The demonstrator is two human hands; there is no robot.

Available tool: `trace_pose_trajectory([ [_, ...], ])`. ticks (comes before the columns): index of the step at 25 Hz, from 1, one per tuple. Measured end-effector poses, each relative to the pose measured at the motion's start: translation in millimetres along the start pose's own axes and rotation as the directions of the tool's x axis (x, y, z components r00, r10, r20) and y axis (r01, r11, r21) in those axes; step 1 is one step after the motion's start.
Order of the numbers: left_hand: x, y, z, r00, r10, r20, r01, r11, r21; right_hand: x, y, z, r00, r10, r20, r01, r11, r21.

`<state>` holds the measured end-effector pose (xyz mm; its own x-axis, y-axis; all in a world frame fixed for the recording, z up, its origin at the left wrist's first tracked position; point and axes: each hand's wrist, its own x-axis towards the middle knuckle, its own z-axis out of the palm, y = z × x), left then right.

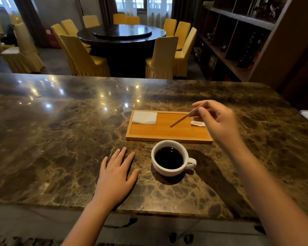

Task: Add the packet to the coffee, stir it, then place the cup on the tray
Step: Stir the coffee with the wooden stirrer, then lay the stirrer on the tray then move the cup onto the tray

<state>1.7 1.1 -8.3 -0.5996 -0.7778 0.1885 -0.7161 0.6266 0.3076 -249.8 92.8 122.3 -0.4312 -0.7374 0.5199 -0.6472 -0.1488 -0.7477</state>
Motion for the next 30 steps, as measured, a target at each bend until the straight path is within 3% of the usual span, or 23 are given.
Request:
trace_pose_trajectory([
  [3, -0.5, 1.5, -0.4, 1.0, -0.002, -0.009, 0.002, 1.0, -0.011, 29.6, 17.1, 29.4, 0.957, -0.268, 0.109, 0.285, 0.942, -0.18],
  [6, -0.9, 1.7, -0.3, 1.0, -0.012, -0.015, 0.012, 1.0, -0.01, 48.9, 27.3, 57.3, 0.865, -0.44, 0.241, 0.491, 0.839, -0.232],
  [8, -1.0, 1.6, -0.4, 1.0, -0.021, -0.011, 0.021, 1.0, -0.005, 55.7, 32.5, 73.0, 0.796, -0.512, 0.323, 0.594, 0.765, -0.25],
  [12, -1.4, 2.6, -1.4, 1.0, -0.031, -0.001, 0.031, 0.999, 0.008, 57.5, 47.9, 99.0, 0.578, -0.548, 0.604, 0.797, 0.538, -0.275],
  [16, -1.3, 3.0, -1.7, 0.999, -0.039, -0.001, 0.039, 0.999, 0.004, 52.5, 58.2, 111.9, 0.551, -0.47, 0.689, 0.773, 0.599, -0.209],
  [19, -1.0, 3.0, -1.2, 0.999, -0.038, 0.001, 0.038, 0.999, 0.009, 47.6, 61.7, 117.6, 0.452, -0.443, 0.774, 0.802, 0.581, -0.136],
  [22, -0.8, 3.4, -0.7, 0.999, -0.04, -0.004, 0.04, 0.999, -0.001, 47.5, 69.8, 122.0, 0.414, -0.449, 0.792, 0.834, 0.536, -0.131],
  [30, -1.1, 2.6, -0.7, 0.999, -0.033, 0.0, 0.033, 0.999, 0.001, 43.3, 71.6, 119.2, 0.411, -0.472, 0.78, 0.837, 0.534, -0.118],
])
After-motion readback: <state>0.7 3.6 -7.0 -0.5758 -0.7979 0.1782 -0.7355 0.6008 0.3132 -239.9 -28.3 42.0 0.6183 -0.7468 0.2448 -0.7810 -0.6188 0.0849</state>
